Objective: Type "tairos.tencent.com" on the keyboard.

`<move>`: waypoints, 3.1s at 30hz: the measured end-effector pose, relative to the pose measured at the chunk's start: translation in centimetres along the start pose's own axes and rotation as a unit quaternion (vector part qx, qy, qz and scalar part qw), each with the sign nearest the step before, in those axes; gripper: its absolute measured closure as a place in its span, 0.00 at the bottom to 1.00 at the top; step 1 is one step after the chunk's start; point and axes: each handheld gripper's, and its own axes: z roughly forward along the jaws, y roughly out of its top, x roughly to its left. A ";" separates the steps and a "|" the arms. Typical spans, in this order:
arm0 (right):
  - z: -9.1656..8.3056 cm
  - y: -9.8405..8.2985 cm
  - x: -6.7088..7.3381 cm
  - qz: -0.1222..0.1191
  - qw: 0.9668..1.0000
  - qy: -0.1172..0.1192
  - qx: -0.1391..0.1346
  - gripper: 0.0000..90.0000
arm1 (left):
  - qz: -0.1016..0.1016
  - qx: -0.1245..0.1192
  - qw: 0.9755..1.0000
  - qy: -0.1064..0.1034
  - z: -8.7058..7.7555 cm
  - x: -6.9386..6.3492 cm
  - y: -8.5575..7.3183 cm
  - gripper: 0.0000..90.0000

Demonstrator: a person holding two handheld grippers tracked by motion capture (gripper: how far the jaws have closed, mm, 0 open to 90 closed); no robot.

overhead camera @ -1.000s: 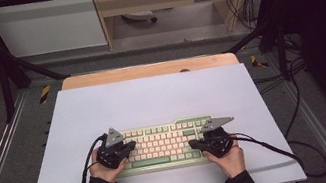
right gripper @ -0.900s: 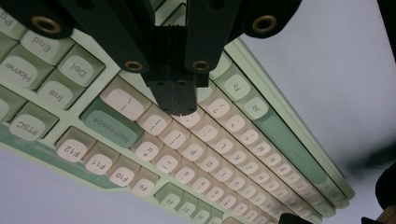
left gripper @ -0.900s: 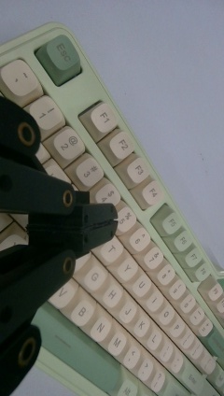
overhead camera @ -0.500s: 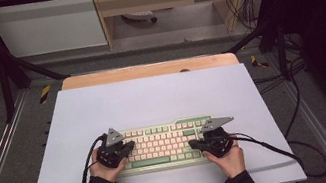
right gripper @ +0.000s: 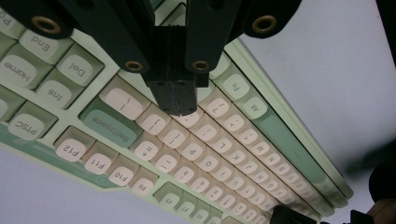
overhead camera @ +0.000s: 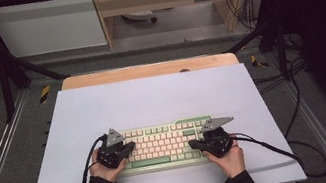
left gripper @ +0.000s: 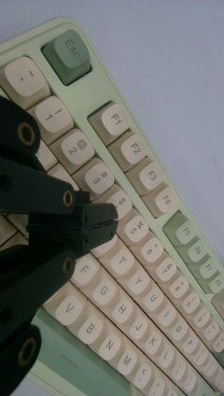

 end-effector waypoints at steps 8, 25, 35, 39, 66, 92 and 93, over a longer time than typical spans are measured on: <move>-0.2 0.1 0.0 0.001 1.000 0.002 -0.003 1.00 | 0.002 -0.006 1.000 -0.003 -0.9 -0.1 0.0 1.00; 0.6 1.2 1.7 -0.014 1.000 0.019 -0.006 1.00 | -0.009 -0.020 1.000 -0.007 -2.8 0.5 -1.1 1.00; 1.9 2.3 3.2 -0.026 0.999 0.036 -0.003 1.00 | -0.015 -0.028 0.999 -0.007 -3.8 1.0 -1.9 1.00; 2.5 2.6 3.9 -0.028 0.999 0.041 -0.001 1.00 | -0.016 -0.028 0.999 -0.007 -4.0 1.1 -2.1 1.00; 7.7 3.8 6.1 -0.033 0.997 0.061 0.014 1.00 | -0.017 -0.030 0.999 -0.009 -4.0 1.3 -2.2 1.00; 7.0 4.0 6.1 -0.035 0.998 0.058 0.009 1.00 | -0.015 -0.030 0.999 -0.009 -3.9 1.2 -2.1 1.00; 6.8 4.1 6.0 -0.036 0.998 0.057 0.010 1.00 | -0.015 -0.030 0.999 -0.009 -3.9 1.2 -2.1 1.00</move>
